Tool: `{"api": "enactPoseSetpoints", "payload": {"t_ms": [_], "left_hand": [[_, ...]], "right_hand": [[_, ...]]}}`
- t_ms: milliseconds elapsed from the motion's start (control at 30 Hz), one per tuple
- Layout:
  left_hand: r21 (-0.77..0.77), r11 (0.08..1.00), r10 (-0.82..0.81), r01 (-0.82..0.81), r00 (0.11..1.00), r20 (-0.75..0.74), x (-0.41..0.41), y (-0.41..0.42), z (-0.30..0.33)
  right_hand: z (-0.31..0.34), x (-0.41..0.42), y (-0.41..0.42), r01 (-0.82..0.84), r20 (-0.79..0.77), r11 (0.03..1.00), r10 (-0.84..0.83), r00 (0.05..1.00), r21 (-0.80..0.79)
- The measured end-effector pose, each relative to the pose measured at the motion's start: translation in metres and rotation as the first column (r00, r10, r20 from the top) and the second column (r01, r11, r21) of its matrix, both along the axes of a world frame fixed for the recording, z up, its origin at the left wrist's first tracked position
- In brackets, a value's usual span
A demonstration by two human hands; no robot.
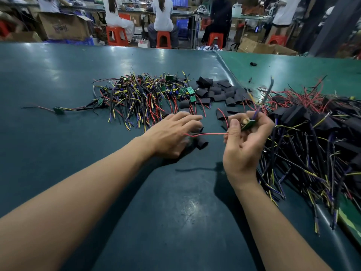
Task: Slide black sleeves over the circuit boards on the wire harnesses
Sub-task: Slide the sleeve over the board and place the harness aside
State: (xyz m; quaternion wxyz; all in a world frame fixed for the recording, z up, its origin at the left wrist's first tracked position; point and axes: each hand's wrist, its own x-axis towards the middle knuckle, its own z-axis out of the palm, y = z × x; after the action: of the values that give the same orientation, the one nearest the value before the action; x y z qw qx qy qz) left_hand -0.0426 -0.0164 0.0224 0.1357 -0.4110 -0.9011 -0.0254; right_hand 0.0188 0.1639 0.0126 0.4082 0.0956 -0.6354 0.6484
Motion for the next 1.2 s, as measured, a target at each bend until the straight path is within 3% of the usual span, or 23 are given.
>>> {"api": "enactPoseSetpoints", "payload": {"t_ms": [100,167,333,400,467,567,767,1000,1200], "left_hand": [[-0.148,0.982,-0.113,0.121,0.992,0.062,0.003,0.022,0.004],[-0.155,0.976,-0.149,0.153,0.988,0.035,0.006,0.024,0.004],[0.287,0.957,-0.056,0.051,0.998,0.009,0.024,0.002,-0.007],[0.514,0.855,0.048,-0.070,0.997,0.057,0.039,-0.007,-0.019],[0.698,0.691,0.059,-0.189,0.977,0.206,0.052,-0.015,-0.027],[0.827,0.503,0.007,-0.249,0.959,0.285,0.059,-0.020,-0.031],[0.834,0.515,0.019,-0.200,0.975,0.221,0.060,-0.015,-0.029],[0.889,0.394,0.099,-0.231,0.973,0.208,0.054,-0.028,-0.031],[0.857,0.456,0.066,-0.242,0.969,0.239,0.052,-0.027,-0.034]], "right_hand": [[0.001,0.000,0.007,0.066,-0.008,0.997,-0.066,0.998,-0.029],[0.002,-0.001,0.011,0.109,-0.014,0.993,-0.110,0.994,-0.033],[0.003,-0.004,0.013,0.086,0.021,0.996,-0.086,0.996,-0.010],[0.001,-0.004,0.009,0.029,0.045,1.000,-0.029,0.999,0.001],[-0.001,-0.003,0.005,-0.007,0.064,1.000,0.006,0.998,0.019],[-0.004,-0.004,0.001,-0.010,0.074,0.997,0.004,0.997,0.079],[-0.011,-0.005,0.000,-0.023,0.092,0.989,0.010,0.996,0.145],[-0.012,-0.007,0.003,0.001,0.071,0.990,-0.011,0.997,0.141],[-0.011,-0.006,0.000,-0.034,0.086,0.987,0.021,0.996,0.155]]}}
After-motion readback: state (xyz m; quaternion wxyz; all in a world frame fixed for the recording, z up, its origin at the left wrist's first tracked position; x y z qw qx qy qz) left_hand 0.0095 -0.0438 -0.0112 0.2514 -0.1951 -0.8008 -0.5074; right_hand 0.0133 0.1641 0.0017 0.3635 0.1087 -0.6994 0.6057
